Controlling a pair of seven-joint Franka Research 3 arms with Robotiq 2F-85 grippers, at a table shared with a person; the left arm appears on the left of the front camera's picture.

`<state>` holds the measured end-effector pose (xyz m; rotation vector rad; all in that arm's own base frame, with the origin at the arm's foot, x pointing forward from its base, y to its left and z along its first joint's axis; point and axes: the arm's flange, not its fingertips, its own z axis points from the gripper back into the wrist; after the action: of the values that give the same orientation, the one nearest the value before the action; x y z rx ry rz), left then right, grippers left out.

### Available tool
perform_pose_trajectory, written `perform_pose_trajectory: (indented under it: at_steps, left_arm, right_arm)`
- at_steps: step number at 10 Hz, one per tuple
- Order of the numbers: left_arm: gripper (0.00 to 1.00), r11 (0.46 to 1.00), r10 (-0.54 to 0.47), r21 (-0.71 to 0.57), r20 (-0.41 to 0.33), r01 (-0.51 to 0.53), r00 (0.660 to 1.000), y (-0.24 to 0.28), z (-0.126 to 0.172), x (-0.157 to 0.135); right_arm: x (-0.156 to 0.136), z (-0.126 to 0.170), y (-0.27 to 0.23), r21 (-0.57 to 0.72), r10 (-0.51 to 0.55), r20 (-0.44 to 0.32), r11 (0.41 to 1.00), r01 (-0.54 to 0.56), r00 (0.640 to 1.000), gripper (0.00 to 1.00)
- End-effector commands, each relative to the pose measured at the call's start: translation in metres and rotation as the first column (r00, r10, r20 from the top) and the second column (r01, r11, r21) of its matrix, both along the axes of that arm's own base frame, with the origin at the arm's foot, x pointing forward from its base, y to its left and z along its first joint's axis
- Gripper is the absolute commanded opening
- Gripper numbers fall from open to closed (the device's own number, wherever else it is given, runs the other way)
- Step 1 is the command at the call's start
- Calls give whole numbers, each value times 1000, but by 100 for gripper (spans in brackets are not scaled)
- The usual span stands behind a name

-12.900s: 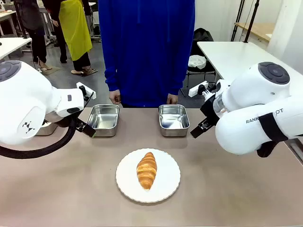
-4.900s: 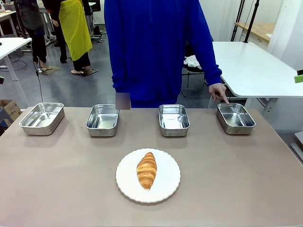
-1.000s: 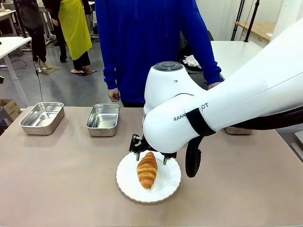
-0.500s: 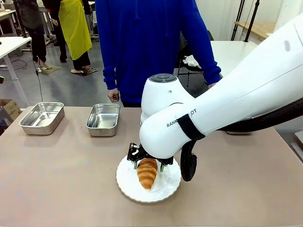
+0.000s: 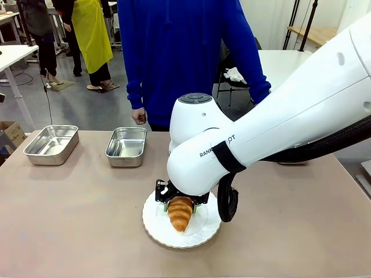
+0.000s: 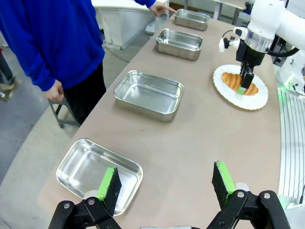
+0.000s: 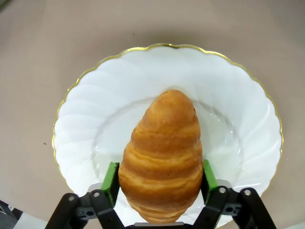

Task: Place the bread in the container.
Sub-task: Place the Butter Roll into the Airtight Container indicated by the human.

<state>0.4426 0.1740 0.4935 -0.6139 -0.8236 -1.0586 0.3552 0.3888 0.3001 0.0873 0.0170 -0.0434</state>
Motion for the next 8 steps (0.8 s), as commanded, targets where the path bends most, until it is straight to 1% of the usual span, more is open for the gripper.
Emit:
perform_pose_trajectory:
  at_steps: [1, 2, 3, 4, 8]
  left_arm:
    - [100, 1000, -1, -4, 6, 1, 1000, 0, 2, -1]
    - [100, 1000, -1, -4, 6, 1, 1000, 0, 2, -1]
    - [100, 1000, -1, -4, 6, 1, 1000, 0, 2, -1]
    - [100, 1000, -1, -4, 6, 1, 1000, 0, 2, -1]
    - [100, 1000, -1, -4, 6, 1, 1000, 0, 2, -1]
  right_arm:
    - [4, 4, 5, -29, 28, -5, 999, -28, 1000, 61]
    - [3, 4, 4, -36, 34, -6, 999, -34, 999, 71]
    - [4, 6, 4, -46, 43, 34, 998, -41, 999, 41]
    - [-1, 0, 1, -11, 10, -9, 1000, -10, 1000, 41]
    - [-1, 0, 1, -11, 10, -9, 1000, -10, 1000, 41]
